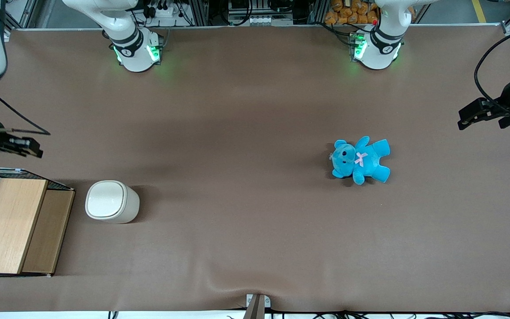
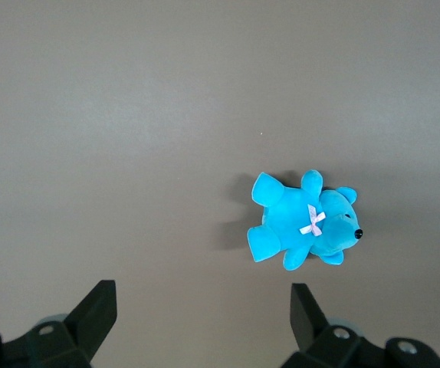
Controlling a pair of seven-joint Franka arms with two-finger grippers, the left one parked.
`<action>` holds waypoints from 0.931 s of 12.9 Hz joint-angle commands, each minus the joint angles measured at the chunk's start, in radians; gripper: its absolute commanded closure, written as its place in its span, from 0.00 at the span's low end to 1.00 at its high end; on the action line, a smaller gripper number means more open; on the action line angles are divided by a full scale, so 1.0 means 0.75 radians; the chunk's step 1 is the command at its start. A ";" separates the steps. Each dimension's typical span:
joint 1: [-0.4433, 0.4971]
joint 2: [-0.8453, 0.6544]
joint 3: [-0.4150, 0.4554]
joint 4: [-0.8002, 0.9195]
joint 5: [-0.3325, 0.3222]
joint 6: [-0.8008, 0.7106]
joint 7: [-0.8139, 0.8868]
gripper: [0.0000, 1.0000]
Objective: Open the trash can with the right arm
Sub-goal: 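Move the right gripper down to the white trash can's lid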
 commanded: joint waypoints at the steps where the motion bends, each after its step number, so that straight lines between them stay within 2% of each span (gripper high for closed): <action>1: 0.001 0.112 -0.002 0.052 0.000 0.077 -0.009 1.00; 5: -0.011 0.261 -0.002 0.052 0.028 0.272 -0.058 1.00; 8: -0.007 0.331 -0.002 0.052 0.030 0.341 -0.095 1.00; 12: -0.001 0.388 -0.004 0.050 0.157 0.389 -0.087 1.00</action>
